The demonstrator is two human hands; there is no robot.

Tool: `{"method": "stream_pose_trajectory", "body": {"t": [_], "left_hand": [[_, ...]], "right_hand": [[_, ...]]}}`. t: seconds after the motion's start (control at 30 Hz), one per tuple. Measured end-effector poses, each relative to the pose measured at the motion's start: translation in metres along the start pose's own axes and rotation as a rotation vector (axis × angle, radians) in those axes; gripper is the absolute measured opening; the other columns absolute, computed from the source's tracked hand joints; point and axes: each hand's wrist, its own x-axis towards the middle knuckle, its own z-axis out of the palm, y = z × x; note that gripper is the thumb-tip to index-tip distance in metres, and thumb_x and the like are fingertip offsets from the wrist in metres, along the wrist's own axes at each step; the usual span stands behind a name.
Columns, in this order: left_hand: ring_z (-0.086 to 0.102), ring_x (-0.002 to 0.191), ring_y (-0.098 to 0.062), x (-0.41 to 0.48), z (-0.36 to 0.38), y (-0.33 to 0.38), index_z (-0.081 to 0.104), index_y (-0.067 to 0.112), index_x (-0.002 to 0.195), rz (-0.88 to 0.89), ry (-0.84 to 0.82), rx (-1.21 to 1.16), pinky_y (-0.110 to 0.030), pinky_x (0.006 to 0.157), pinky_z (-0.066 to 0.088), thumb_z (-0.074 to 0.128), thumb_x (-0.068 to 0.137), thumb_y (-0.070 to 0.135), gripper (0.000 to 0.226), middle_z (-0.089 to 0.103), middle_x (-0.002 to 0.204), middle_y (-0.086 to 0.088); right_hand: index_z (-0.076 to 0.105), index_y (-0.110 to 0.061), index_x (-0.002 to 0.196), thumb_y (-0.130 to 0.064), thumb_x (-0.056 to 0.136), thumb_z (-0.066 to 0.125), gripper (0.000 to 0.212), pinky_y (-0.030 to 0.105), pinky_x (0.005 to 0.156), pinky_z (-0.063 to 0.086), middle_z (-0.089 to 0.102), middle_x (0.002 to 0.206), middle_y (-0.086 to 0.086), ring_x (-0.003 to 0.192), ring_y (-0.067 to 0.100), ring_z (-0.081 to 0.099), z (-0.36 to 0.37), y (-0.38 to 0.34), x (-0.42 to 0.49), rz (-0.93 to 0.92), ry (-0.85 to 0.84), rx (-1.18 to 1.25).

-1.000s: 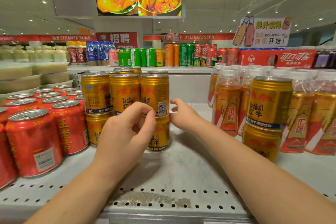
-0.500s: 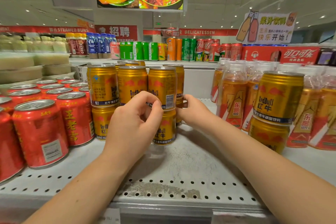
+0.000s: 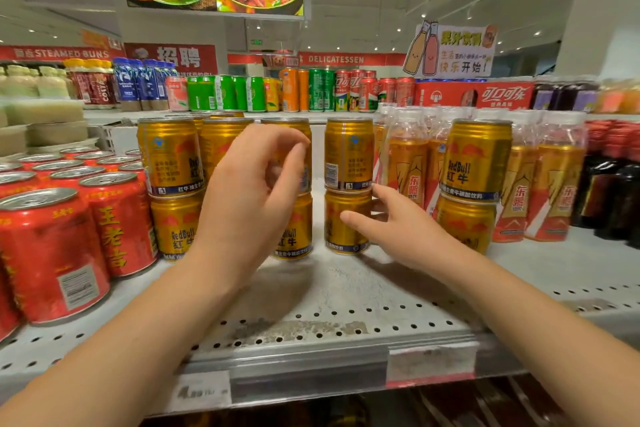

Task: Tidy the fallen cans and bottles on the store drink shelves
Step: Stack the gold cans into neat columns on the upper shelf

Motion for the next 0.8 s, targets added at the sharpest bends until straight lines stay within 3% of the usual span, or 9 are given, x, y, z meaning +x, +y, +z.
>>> {"method": "stream_pose_trajectory", "body": {"t": [0.07,0.2,0.27,0.37,0.5,0.57,0.67,0.73,0.8], "left_hand": [[0.059,0.084,-0.006,0.017,0.003,0.01,0.061,0.021,0.125,0.066,-0.076,0.069,-0.017,0.073,0.05,0.056,0.103,0.021,0.023,0.056,0.117,0.01],[0.059,0.078,-0.006,0.049,0.017,0.023,0.046,0.027,0.145,0.007,-0.261,0.222,-0.026,0.079,0.054,0.052,0.103,0.043,0.046,0.046,0.144,0.008],[0.058,0.087,-0.006,0.057,0.024,0.026,0.05,0.028,0.141,-0.035,-0.301,0.291,-0.027,0.079,0.052,0.052,0.101,0.054,0.048,0.049,0.142,0.006],[0.061,0.088,-0.012,0.062,0.029,0.029,0.062,0.028,0.124,-0.061,-0.292,0.345,-0.03,0.078,0.054,0.056,0.1,0.052,0.034,0.058,0.125,0.005],[0.059,0.09,-0.011,0.065,0.031,0.032,0.064,0.029,0.12,-0.123,-0.302,0.311,-0.03,0.079,0.056,0.06,0.099,0.045,0.026,0.058,0.122,0.006],[0.055,0.088,-0.007,0.065,0.029,0.032,0.064,0.03,0.118,-0.134,-0.311,0.297,-0.024,0.076,0.051,0.06,0.1,0.042,0.021,0.058,0.121,0.009],[0.06,0.093,-0.006,0.065,0.027,0.035,0.067,0.032,0.117,-0.148,-0.31,0.248,-0.025,0.078,0.055,0.057,0.103,0.033,0.017,0.062,0.12,0.013],[0.063,0.098,-0.007,0.067,0.025,0.036,0.069,0.033,0.119,-0.183,-0.309,0.202,-0.026,0.076,0.056,0.054,0.105,0.027,0.021,0.064,0.12,0.014],[0.061,0.097,-0.005,0.069,0.022,0.037,0.07,0.033,0.119,-0.188,-0.32,0.212,-0.024,0.076,0.055,0.053,0.106,0.024,0.023,0.064,0.116,0.016]], "right_hand": [[0.045,-0.048,0.12,-0.051,0.09,0.068,0.038,0.005,0.067,0.039,0.052,0.102,-0.038,0.089,-0.024,0.049,0.0,0.0,-0.005,-0.012,0.006,0.016],[0.047,-0.038,0.131,-0.046,0.089,0.071,0.049,0.018,0.089,0.046,0.059,0.119,-0.025,0.105,-0.011,0.053,-0.002,0.003,-0.009,0.007,-0.014,0.092],[0.041,-0.029,0.142,-0.047,0.084,0.076,0.069,0.025,0.093,0.049,0.06,0.129,-0.015,0.113,0.0,0.057,-0.005,0.007,-0.008,0.045,-0.034,0.151],[0.037,-0.026,0.135,-0.06,0.068,0.083,0.089,0.021,0.079,0.05,0.058,0.125,-0.013,0.107,0.001,0.059,0.0,0.006,-0.003,0.089,-0.023,0.166],[0.037,-0.027,0.116,-0.072,0.057,0.083,0.087,0.033,0.082,0.053,0.053,0.113,-0.008,0.102,0.012,0.056,0.011,0.002,0.008,0.078,0.094,-0.023],[0.039,-0.027,0.115,-0.067,0.062,0.084,0.08,0.026,0.073,0.053,0.055,0.109,-0.011,0.097,0.008,0.058,0.008,0.002,0.011,0.06,0.068,-0.002],[0.05,-0.031,0.124,-0.06,0.068,0.083,0.07,0.012,0.058,0.049,0.062,0.107,-0.019,0.092,-0.002,0.061,-0.002,0.006,0.012,0.018,-0.061,0.052],[0.052,-0.034,0.13,-0.055,0.072,0.082,0.069,0.011,0.061,0.049,0.064,0.112,-0.022,0.095,-0.006,0.061,-0.006,0.008,0.013,0.018,-0.14,0.124],[0.049,-0.033,0.137,-0.049,0.073,0.084,0.075,0.019,0.08,0.051,0.063,0.123,-0.021,0.104,-0.004,0.06,-0.007,0.01,0.014,0.045,-0.194,0.218]]}}
